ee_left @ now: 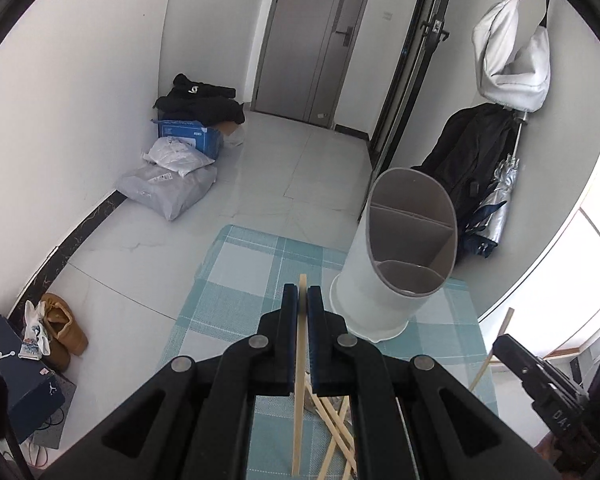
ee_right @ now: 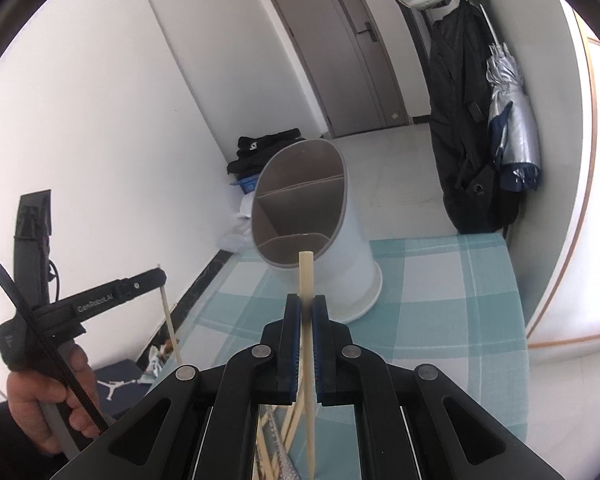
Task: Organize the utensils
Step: 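Carry the chopstick over the caddy and open the right tool to drop it in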
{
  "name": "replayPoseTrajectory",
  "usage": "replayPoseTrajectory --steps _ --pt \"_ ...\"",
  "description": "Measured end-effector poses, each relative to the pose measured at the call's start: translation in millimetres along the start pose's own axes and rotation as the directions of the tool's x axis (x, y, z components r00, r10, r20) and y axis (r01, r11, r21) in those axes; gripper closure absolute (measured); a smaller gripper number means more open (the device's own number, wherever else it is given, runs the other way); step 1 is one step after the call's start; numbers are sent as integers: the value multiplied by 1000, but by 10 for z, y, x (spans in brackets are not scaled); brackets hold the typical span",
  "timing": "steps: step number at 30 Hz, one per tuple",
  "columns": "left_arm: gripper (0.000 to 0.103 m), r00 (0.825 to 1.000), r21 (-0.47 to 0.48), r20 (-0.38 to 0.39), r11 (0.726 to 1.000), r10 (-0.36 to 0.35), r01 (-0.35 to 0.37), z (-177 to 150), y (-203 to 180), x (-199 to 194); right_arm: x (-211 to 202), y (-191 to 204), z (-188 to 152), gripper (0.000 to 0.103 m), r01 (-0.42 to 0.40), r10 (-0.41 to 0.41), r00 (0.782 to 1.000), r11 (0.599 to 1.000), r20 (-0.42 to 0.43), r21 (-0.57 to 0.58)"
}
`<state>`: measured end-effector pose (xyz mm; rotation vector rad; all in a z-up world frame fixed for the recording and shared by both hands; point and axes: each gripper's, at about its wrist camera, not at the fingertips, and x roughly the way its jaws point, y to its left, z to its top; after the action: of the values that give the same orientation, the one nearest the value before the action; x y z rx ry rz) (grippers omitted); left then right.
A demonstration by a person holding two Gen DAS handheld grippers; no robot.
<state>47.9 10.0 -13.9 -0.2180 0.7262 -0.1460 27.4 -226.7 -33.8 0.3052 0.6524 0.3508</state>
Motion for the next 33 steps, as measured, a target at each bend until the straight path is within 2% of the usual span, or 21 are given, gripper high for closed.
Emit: replayPoseTrajectory --steps 1,3,8,11,15,21,26,33 --pt "102 1000 -2 8 1000 -22 22 18 14 -10 -9 31 -12 98 2 -1 1000 1000 9 -8" --pt "102 1000 8 24 1000 -19 19 19 22 -47 -11 79 -29 98 7 -7 1000 1000 22 -22" --pt "102 1000 6 2 1000 -28 28 15 -7 -65 -43 214 -85 98 17 -15 999 998 41 -62" --pt "102 1000 36 -15 999 -27 28 7 -82 -87 -87 276 -99 98 19 -15 998 997 53 -79" --pt "102 998 55 -29 997 -53 54 25 -153 -190 -144 317 -84 98 31 -24 998 994 65 -104" --pt "102 992 62 -26 990 -125 127 227 -284 -314 -243 333 20 99 27 -16 995 994 98 -107" --pt "102 982 32 -6 981 -189 189 541 -375 -412 -366 307 278 99 2 9 991 997 136 -82" --pt "102 970 0 46 971 -240 240 1047 -463 -400 -474 291 993 99 -24 44 980 994 192 -104"
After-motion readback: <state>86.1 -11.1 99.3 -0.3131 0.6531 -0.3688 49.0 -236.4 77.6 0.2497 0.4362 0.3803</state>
